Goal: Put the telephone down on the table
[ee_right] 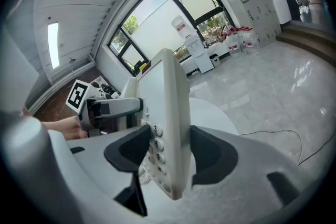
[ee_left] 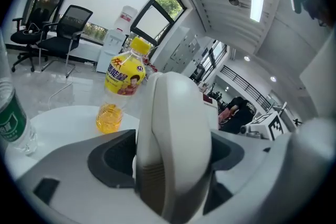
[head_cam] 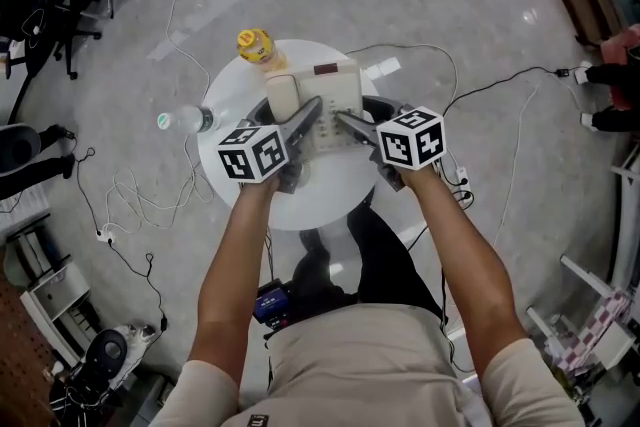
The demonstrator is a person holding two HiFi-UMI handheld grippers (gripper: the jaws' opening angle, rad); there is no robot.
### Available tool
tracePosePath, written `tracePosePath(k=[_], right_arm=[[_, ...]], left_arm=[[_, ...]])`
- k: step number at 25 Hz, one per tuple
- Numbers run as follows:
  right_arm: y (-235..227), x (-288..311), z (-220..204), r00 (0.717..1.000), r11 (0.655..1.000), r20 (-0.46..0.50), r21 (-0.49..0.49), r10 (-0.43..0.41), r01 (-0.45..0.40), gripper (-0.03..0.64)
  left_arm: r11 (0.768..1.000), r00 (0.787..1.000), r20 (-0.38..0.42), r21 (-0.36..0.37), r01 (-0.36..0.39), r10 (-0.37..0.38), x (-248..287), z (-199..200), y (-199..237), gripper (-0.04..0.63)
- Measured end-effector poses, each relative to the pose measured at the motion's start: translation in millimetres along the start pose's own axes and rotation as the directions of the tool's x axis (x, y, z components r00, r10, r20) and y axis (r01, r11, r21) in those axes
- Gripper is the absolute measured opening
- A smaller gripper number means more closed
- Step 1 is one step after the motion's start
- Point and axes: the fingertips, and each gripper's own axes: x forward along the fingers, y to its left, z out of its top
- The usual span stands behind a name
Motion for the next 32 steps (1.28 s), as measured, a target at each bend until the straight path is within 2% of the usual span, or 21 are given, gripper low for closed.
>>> tracePosePath(k=[8,14,18,27,32], right_arm=[[-24,21,-21,0.997,0.999,-0.058,0.013,-0.045,0.046,0.23],[-40,34,-33,0.989,0.995,-0.117,-0.024,-0.094,0.092,0.229],[-48,34,-41,0.987,0.994,-0.115,-0.018,-0.111,0.11,0.221],[-58,46,-45,0.985,0.99,-0.109,0.026,-0.135,0.138,0.221],[-63,53,-44,0.978,0.984,-0.112,0.016,-0.175,0.178,0.219]], left_arm=[[1.0,0.997,-0.069,-0.002,-0.023,0.023,24,-23,19,0.373],[0.998,0.991,-0.114,0.025,-0.065,0.068,34,-35,31,0.371],[0.995,0.989,-0.109,0.03,-0.096,0.098,41,-43,32,0.371],[0.988,0.984,-0.099,-0.014,-0.151,0.149,53,-50,50,0.367],[0.984,0.98,-0.1,-0.04,-0.174,0.169,61,-54,60,0.36]])
